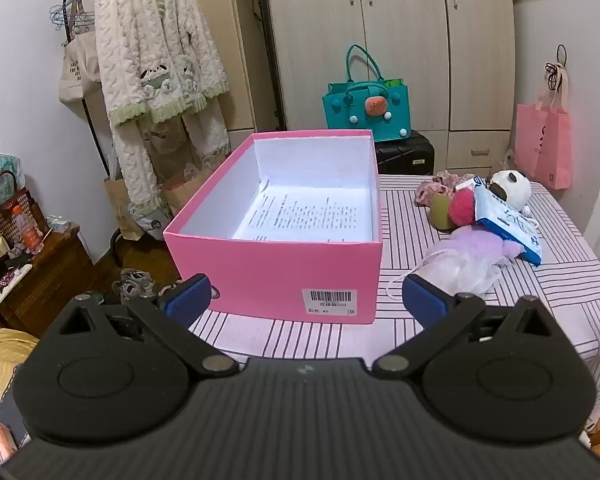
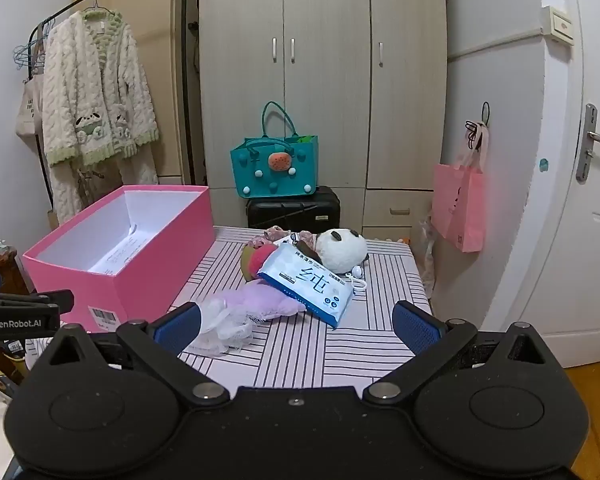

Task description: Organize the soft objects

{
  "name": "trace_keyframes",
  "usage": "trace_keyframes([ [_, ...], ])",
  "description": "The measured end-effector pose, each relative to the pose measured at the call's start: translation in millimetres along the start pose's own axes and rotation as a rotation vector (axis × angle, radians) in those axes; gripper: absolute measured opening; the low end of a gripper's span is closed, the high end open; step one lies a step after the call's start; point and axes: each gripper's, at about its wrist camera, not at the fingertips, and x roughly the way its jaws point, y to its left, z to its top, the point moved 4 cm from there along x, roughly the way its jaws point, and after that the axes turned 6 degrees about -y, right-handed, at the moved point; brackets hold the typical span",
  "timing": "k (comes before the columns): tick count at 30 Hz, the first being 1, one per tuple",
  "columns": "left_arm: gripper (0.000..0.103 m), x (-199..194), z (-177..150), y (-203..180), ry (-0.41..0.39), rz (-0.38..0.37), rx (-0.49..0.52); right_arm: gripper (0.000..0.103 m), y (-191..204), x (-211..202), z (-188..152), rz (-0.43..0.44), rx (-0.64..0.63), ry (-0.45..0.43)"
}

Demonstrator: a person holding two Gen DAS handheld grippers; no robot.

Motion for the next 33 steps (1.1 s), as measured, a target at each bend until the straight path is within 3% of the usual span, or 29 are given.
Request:
trace_keyframes([
  [11, 0.103, 3.2, -3.9, 7.8, 0.039, -0.012, -0.014, 0.103, 0.8, -3.4, -0.6, -0.007, -0.012, 0.005],
  [33, 0.103, 3.4, -6.5, 3.7, 0.034, -0.078, 0.004, 0.103, -4.8, -4.6, -6.0, -0.022, -0.029, 0.004],
])
